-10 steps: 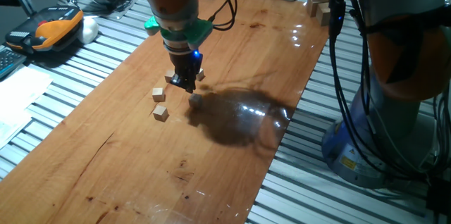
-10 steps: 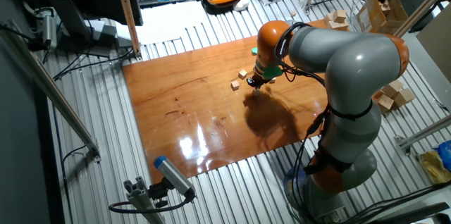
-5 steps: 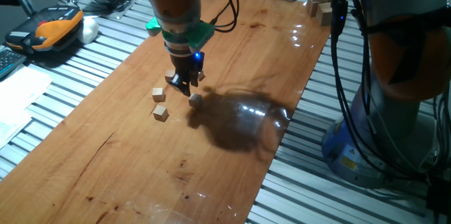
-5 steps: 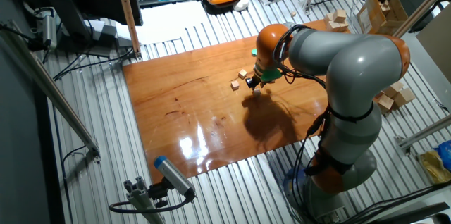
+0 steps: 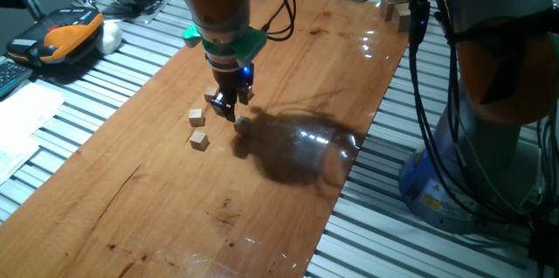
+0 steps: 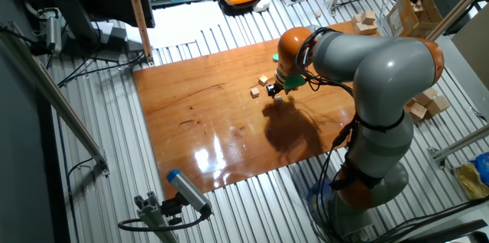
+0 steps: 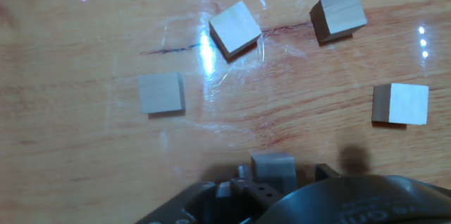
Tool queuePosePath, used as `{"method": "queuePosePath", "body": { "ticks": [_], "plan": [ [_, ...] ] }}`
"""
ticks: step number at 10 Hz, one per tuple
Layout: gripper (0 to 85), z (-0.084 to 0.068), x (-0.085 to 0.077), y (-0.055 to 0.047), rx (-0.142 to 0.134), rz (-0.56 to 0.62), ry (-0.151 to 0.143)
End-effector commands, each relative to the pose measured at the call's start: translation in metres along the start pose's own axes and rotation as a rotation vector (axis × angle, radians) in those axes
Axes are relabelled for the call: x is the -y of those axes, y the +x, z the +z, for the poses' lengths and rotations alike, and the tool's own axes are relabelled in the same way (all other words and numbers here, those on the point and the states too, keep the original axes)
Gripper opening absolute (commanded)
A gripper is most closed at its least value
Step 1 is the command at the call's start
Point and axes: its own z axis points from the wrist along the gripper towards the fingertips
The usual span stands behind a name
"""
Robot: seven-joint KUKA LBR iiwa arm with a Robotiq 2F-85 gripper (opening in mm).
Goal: Stack the blocks in a vertical line of five
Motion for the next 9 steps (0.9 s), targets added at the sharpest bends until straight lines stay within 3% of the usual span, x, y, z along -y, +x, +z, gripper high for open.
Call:
{"method": "queuePosePath", "body": {
  "ticks": [1, 3, 9],
  "plan": [
    [34.0, 0.0007, 0.0001, 0.0001, 0.0, -0.005, 0.001],
    [34.0, 0.0007, 0.0005, -0.0004, -0.003, -0.027, 0.012],
    [34.0, 0.0046, 0.0021, -0.0003, 0.003, -0.088, -0.013]
  ]
}}
